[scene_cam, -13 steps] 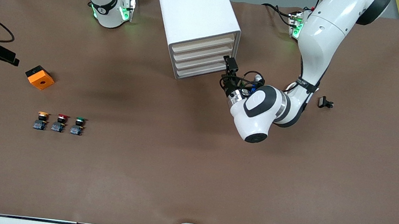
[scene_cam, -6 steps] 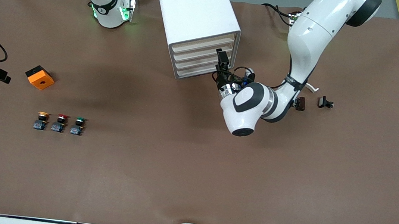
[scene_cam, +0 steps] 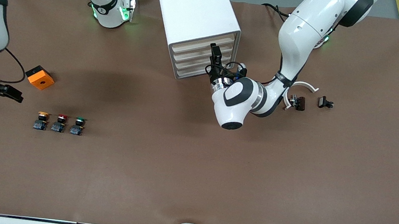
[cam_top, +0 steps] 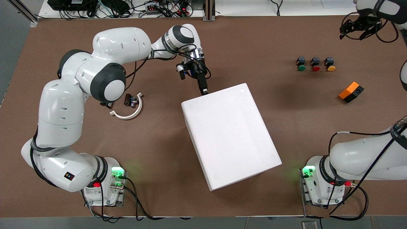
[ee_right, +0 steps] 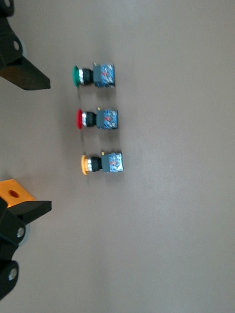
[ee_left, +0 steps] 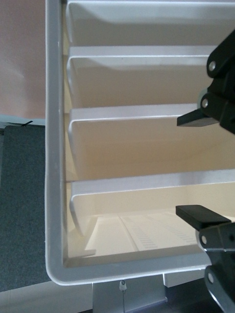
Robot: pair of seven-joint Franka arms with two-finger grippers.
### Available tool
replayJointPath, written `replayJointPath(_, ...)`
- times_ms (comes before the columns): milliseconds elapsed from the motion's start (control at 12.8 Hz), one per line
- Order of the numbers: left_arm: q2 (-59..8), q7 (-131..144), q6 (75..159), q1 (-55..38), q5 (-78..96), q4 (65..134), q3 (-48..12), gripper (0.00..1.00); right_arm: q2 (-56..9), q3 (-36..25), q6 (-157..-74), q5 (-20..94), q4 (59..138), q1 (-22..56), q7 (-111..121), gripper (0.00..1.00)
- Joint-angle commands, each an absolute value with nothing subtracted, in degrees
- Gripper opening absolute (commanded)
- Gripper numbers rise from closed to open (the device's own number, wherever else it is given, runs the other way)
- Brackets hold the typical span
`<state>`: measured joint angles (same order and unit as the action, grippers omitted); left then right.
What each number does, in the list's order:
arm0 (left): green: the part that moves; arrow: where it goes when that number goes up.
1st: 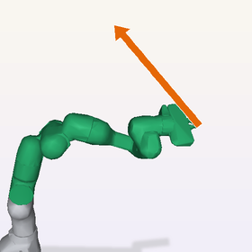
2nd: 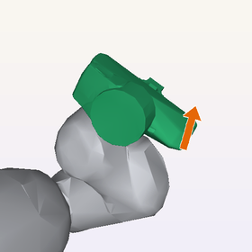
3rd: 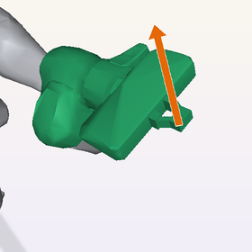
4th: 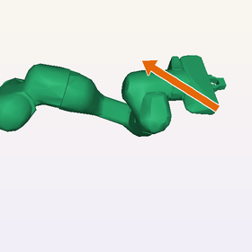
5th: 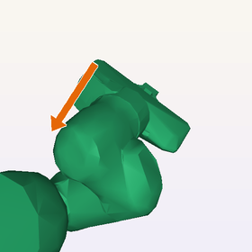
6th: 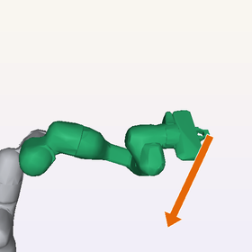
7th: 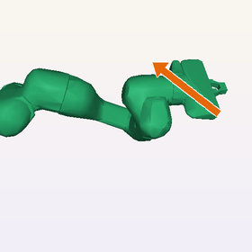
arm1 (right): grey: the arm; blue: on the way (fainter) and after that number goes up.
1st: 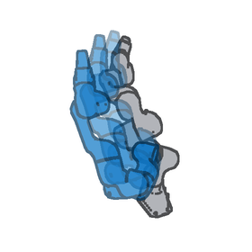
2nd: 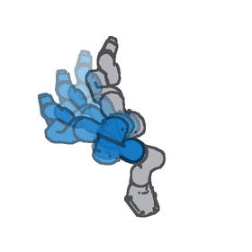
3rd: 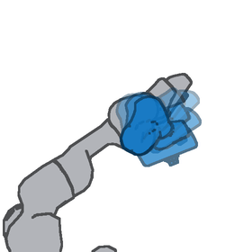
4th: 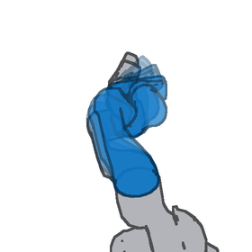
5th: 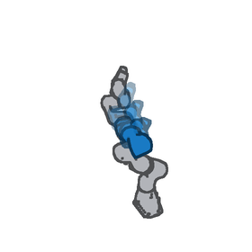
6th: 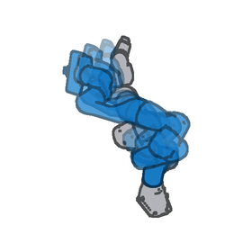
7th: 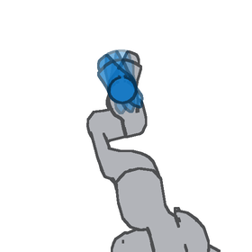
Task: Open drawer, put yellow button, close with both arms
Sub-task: 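Grip the drawer edge with the left gripper while the right gripper reaches the buttons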
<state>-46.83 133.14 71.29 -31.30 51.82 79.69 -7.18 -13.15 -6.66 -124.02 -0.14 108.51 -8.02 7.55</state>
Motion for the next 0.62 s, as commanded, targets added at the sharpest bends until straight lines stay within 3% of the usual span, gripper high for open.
replayJointPath(0,-46.76,134.56,71.10,-31.90,54.23,79.10,-6.94,0.61,-18.53,-5.89,-129.71,1.66,108.28,-10.28,8.44,1.00)
replayJointPath(156,-46.76,135.17,71.10,-32.17,55.45,79.10,-6.94,0.61,-21.61,-5.89,-133.13,3.07,108.19,-10.37,8.44,1.00)
replayJointPath(234,-46.84,135.18,71.10,-32.78,55.72,79.10,-6.94,0.55,-23.27,-5.89,-135.33,3.08,108.11,-10.55,8.44,1.00)
replayJointPath(391,-47.11,135.18,71.10,-33.31,55.63,79.10,-6.86,0.53,-26.00,-5.80,-139.47,3.08,108.11,-10.37,8.52,1.00)
replayJointPath(547,-47.20,135.18,71.10,-33.40,55.72,79.19,-6.86,0.40,-27.68,-5.63,-140.97,3.08,108.02,-10.11,9.83,1.00)
